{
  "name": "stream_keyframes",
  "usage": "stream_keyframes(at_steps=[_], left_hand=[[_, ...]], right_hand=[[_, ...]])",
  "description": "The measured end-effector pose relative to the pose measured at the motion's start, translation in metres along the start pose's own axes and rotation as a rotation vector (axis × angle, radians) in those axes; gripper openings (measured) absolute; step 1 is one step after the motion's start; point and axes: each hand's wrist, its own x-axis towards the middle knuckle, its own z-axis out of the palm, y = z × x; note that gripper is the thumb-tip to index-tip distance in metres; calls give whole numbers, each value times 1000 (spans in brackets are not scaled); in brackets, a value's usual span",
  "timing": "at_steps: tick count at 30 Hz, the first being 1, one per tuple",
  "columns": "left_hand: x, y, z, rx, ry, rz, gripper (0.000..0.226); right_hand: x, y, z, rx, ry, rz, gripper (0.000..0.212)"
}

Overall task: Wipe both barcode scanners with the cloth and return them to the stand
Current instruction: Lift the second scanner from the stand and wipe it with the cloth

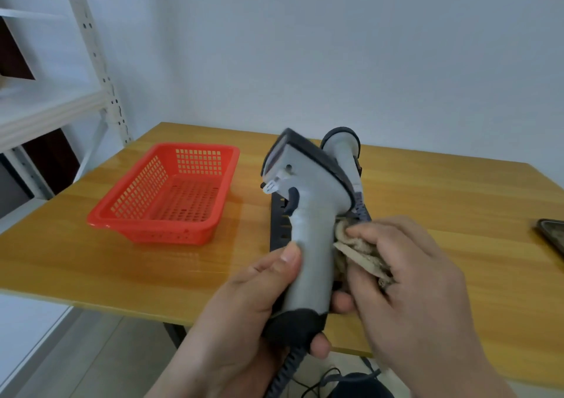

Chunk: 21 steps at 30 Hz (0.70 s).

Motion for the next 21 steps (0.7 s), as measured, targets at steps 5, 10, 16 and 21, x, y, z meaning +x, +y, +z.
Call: stream_keyframes(at_steps=[5, 10, 16, 21], left_hand=[[0, 3, 2, -9, -13, -4, 45], [0, -3, 4, -66, -61, -35, 41], [-4, 0, -5, -51, 24, -33, 41], [-3, -1, -2, 23, -56, -37, 45]], right_hand=[[4, -6, -13, -19, 194, -18, 27], [17, -9, -10, -106, 133, -171, 26], [13, 2, -17, -68, 105, -60, 25], [14, 5, -6, -125, 206, -183, 24]])
